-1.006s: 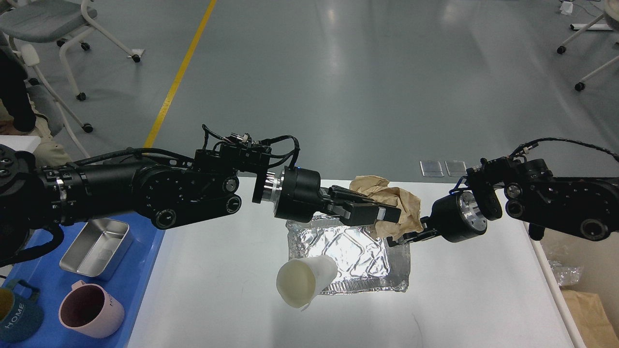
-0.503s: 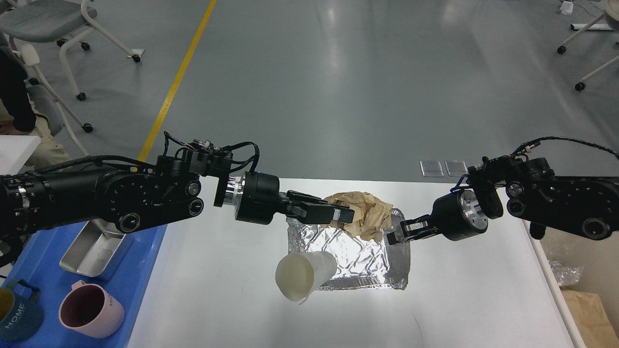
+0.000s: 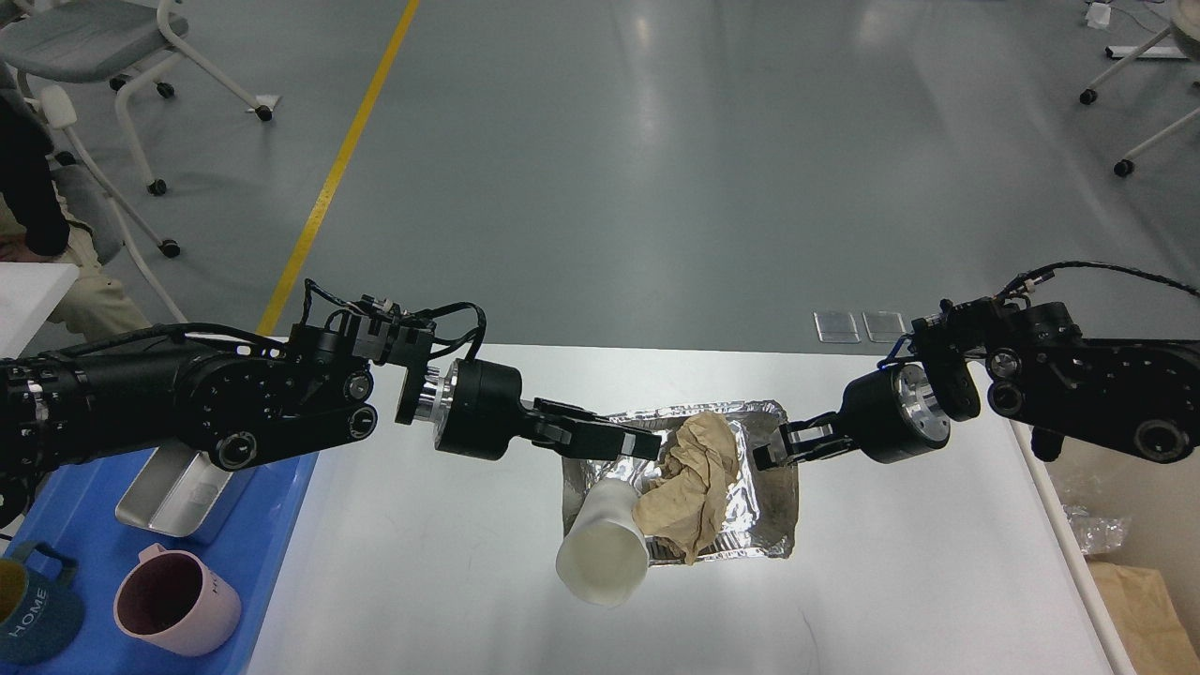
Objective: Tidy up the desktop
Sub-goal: 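Lower the paper onto the foil tray and open the left gripper, then withdraw the left gripper back over the blue tray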
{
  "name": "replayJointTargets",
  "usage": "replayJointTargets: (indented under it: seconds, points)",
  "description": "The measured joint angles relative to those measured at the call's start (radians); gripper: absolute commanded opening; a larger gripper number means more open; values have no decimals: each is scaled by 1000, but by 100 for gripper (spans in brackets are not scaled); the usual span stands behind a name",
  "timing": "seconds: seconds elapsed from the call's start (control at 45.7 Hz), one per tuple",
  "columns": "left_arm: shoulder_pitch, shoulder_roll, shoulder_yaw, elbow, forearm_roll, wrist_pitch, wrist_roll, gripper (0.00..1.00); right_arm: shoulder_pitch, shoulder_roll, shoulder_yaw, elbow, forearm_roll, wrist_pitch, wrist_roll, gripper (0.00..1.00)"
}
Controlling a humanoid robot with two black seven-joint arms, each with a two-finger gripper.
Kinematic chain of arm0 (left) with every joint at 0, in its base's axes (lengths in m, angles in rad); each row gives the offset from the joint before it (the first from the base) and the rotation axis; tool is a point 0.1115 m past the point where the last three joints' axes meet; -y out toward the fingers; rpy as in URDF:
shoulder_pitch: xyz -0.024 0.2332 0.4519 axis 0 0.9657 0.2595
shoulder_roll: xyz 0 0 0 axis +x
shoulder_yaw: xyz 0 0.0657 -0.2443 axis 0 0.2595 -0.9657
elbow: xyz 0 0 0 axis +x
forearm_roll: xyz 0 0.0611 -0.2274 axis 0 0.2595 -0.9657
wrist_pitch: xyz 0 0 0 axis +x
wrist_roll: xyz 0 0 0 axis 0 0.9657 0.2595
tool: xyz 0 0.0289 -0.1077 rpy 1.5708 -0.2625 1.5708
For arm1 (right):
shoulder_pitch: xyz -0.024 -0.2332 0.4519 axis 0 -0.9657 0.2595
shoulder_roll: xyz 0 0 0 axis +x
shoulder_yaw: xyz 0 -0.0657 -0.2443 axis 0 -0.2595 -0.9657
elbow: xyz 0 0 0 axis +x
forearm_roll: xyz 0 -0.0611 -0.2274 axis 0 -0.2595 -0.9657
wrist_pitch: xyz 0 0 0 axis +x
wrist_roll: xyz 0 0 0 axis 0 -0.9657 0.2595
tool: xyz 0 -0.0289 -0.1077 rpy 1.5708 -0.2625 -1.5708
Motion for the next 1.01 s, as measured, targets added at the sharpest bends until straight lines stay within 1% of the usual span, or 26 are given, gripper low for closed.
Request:
replayJointTargets:
  seconds: [0.022, 0.044, 0.066, 0.087, 0.109, 0.131, 0.459, 0.612, 0.678, 0.787, 0.919, 1.006]
  points:
    - [0, 1, 0, 0, 0, -1, 2, 45, 0, 0, 0, 0, 0, 0, 0, 0]
    - [1, 2, 0, 1, -1, -1, 3, 54, 0, 0, 0, 0, 1, 0, 0, 0]
    - [1, 3, 0, 1, -2, -2, 6, 65, 0, 0, 0, 0, 1, 0, 0, 0]
    - [1, 4, 0, 2, -3, -2, 8, 78, 0, 0, 0, 0, 1, 0, 0, 0]
    - [1, 5, -2, 2, -4, -3, 11, 88, 0, 0, 0, 0, 2, 0, 0, 0]
    - [2, 7, -3, 2, -5, -3, 13, 92, 0, 0, -1, 0, 2, 0, 0, 0]
    - [2, 58, -21, 5, -100, -4, 22, 95, -1, 2, -4, 0, 2, 2, 0, 0]
    - [2, 121, -30, 1, -128, -4, 25, 95, -1, 1, -10, 0, 2, 3, 0, 0]
    - [2, 162, -30, -5, -137, -3, 36, 95, -1, 0, -13, 0, 2, 3, 0, 0]
    - [2, 240, -34, -16, -157, -2, 74, 96, -1, -1, -14, -1, 2, 3, 0, 0]
    - [36, 325, -40, -20, -205, 16, 154, 96, -1, -2, -14, -2, 2, 2, -1, 0]
    - [71, 367, -48, -21, -233, 49, 205, 96, -1, -3, -14, -2, 2, 0, -3, 0]
